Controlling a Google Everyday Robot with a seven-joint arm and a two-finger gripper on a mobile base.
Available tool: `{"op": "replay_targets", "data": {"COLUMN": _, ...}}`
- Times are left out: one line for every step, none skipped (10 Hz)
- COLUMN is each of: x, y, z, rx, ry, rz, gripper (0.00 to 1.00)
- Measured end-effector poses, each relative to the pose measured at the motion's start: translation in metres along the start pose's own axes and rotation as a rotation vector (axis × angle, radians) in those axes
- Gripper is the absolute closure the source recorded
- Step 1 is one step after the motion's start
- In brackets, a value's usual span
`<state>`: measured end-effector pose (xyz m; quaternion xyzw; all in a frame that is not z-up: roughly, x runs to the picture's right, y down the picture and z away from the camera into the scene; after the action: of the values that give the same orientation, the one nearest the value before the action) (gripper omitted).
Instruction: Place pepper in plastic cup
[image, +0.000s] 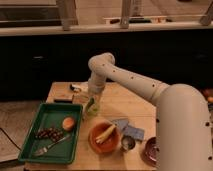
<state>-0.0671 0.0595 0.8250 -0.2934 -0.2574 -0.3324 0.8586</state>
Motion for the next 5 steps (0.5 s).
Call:
{"op": "replay_targets", "data": {"x": 0.0012, "y": -0.0011, "z": 0.0005, "rx": -0.005, "ry": 0.000, "rz": 0.002, "gripper": 0.61}}
{"op": "replay_targets", "data": {"x": 0.0026, "y": -0.0008, "z": 0.0015, "rx": -0.010, "ry": -0.001, "rz": 0.004, "gripper": 0.52}}
{"op": "replay_targets", "data": {"x": 0.0038, "y": -0.0012, "z": 0.0026, "rx": -0.014, "ry": -0.002, "rz": 0.005, "gripper": 0.40}}
{"op": "replay_targets", "data": {"x": 0.0041, "y": -0.0014, "z": 0.0036, "rx": -0.016, "ry": -0.003, "rz": 0.005, "gripper": 0.32}}
{"op": "replay_targets", "data": {"x": 0.0040, "y": -0.0012, "z": 0.0051, "rx": -0.021, "ry": -0.005, "rz": 0.003, "gripper": 0.23}}
